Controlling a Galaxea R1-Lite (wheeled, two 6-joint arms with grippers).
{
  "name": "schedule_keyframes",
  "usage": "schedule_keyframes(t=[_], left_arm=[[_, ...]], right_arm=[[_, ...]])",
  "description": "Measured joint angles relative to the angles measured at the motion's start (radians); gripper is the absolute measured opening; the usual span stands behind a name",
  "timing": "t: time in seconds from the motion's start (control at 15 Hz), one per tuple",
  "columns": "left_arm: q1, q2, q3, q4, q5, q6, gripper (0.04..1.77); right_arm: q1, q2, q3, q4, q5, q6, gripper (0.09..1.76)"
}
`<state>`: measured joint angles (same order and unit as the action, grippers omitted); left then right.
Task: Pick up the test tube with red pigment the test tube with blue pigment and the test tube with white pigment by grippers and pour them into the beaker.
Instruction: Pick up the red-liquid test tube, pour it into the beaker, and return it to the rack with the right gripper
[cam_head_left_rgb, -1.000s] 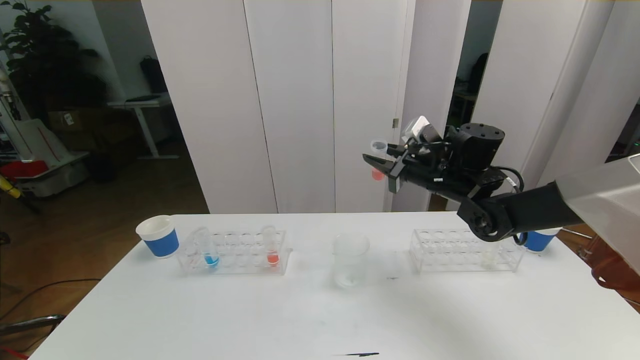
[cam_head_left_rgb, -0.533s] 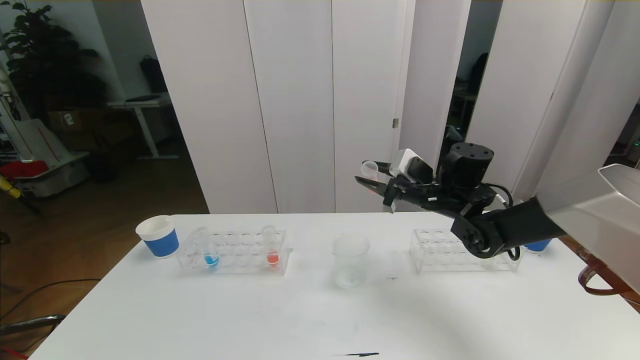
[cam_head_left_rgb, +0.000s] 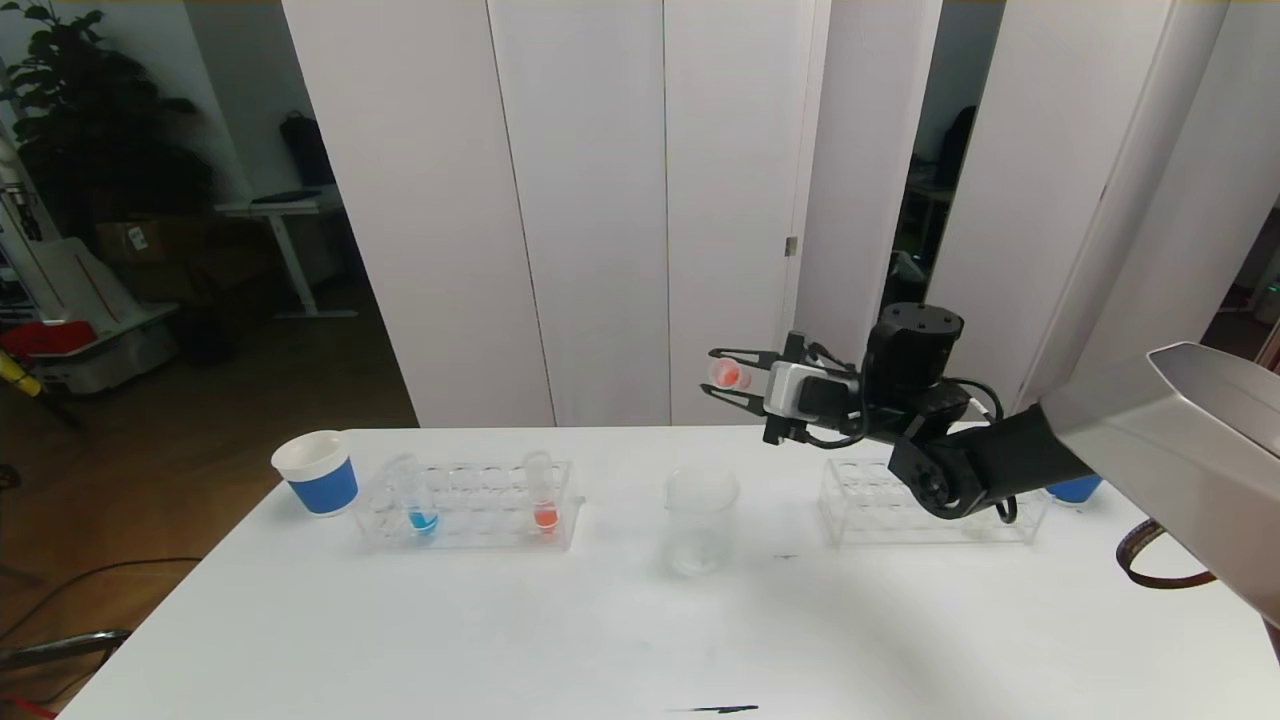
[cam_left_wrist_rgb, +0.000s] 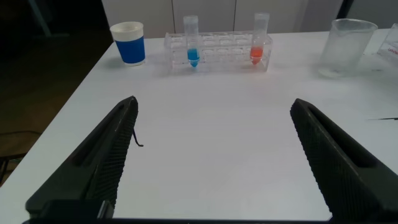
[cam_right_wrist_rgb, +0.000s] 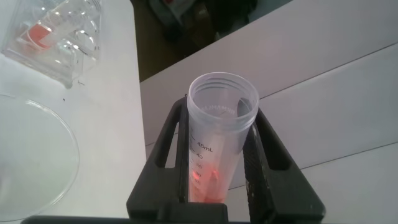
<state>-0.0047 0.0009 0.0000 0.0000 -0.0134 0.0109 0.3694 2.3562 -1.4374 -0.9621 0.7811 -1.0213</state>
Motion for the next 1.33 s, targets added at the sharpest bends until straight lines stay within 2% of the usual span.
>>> schedule_keyframes(t=[0.2, 0.47, 1.07, 1.33], left_arm=[[0.000, 0.000, 0.000, 0.000, 0.000, 0.000, 1.75], [0.000, 0.000, 0.000, 0.000, 0.000, 0.000, 1.75], [0.000, 0.000, 0.000, 0.000, 0.000, 0.000, 1.75], [0.000, 0.000, 0.000, 0.000, 0.000, 0.000, 1.75]], right_arm=[[0.003, 0.016, -0.040, 0.087, 0.053, -0.159, 0.57], [-0.001, 0.045, -0.076, 0.091, 0.054, -0.279, 0.57], [0.004, 0.128, -0.239, 0.091, 0.051, -0.446, 0.57], [0.004, 0.148, -0.264, 0.090, 0.044, -0.496, 0.57]])
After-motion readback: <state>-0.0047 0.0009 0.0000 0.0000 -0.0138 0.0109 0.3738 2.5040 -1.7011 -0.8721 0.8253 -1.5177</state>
